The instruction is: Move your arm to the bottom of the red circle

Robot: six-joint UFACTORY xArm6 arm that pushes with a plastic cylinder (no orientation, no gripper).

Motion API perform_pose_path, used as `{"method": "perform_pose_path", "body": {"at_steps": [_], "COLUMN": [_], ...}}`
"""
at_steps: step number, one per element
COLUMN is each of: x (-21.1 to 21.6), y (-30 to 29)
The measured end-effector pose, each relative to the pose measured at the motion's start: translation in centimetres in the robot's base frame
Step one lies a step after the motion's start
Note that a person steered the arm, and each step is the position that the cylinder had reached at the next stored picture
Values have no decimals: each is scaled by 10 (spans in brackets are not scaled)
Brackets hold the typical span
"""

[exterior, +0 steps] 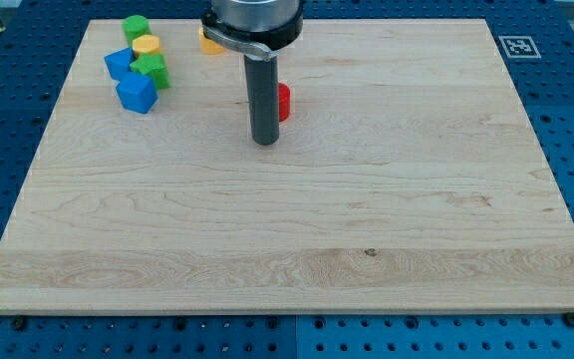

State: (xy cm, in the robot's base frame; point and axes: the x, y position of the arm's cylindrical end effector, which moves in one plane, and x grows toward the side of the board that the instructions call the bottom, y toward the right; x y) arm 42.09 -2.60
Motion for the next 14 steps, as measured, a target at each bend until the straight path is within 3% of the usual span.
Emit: {"method": "perform_pose_path", "body": {"at_steps": [3,4,5,8,14], "x": [-42,-3,8,-10,12], "y": [42,61,67,54,41]}}
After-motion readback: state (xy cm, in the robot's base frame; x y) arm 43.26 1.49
